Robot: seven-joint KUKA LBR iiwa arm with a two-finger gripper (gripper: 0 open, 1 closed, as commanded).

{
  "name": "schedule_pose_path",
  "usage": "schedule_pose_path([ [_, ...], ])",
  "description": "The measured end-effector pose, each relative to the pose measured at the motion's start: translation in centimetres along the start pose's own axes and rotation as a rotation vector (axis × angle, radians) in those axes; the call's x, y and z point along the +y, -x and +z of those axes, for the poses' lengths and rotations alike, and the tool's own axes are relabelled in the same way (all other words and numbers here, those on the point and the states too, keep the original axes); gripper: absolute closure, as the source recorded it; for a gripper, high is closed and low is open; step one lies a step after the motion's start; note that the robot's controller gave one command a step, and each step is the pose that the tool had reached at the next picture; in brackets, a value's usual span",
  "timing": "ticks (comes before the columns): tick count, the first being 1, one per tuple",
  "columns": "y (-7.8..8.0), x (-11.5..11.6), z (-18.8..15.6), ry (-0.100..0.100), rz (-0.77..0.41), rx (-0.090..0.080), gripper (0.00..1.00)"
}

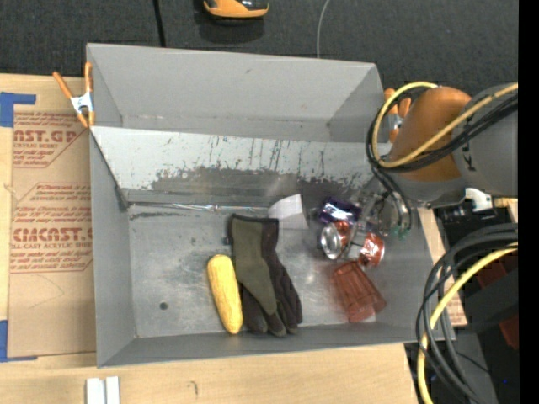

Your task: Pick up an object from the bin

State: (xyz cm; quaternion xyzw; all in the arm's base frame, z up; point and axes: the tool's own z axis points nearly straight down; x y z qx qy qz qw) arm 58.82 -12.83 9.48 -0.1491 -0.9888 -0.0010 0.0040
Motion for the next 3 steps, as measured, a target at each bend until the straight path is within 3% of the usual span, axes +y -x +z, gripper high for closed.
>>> schedule_pose_path([
  [3, 0.2, 0.0, -6.3, 0.000, -0.001, -0.013, 1.00],
])
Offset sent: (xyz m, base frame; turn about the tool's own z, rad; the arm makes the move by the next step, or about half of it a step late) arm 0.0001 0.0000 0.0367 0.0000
